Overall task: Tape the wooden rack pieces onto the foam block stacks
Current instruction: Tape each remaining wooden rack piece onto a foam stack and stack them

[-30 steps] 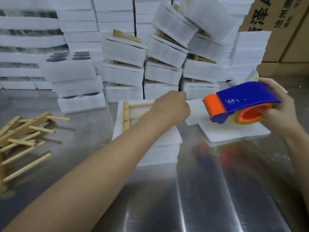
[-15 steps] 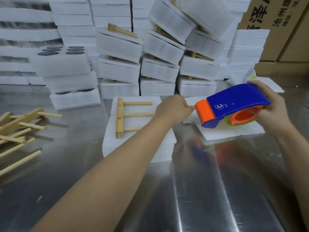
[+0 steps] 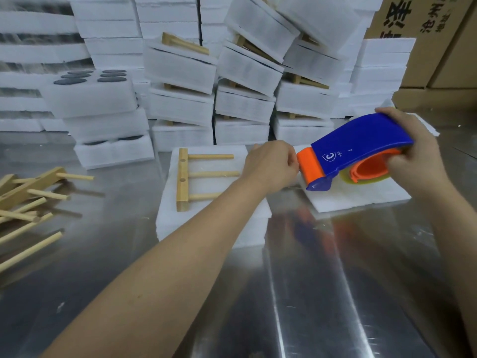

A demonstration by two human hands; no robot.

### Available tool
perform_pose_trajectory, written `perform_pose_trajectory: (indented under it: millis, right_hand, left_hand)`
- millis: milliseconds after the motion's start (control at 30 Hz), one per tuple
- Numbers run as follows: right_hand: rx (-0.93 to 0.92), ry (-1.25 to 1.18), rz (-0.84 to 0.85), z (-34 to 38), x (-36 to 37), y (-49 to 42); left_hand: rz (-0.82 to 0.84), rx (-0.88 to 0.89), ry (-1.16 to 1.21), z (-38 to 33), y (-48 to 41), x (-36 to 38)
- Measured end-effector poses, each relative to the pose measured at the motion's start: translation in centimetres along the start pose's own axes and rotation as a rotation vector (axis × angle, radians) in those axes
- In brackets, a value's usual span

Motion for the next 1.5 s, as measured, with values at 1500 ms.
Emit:
perform_pose_trajectory:
  millis: [1500]
  right_hand:
    - [0.524, -0.924, 0.132, 3.8, 10.7, 2.1]
  left_hand:
    - [0.099, -0.142, 0.496, 0.8, -1.0, 0.3]
Point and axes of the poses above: each hand's wrist, its own y-axis away from the middle knuckle, its own x-axis out of the palm, z = x × y, the point moved 4 cm from there along -y, towards the middle knuckle, and after that the axes turned 8 degrees about z, right-handed, at the moved point
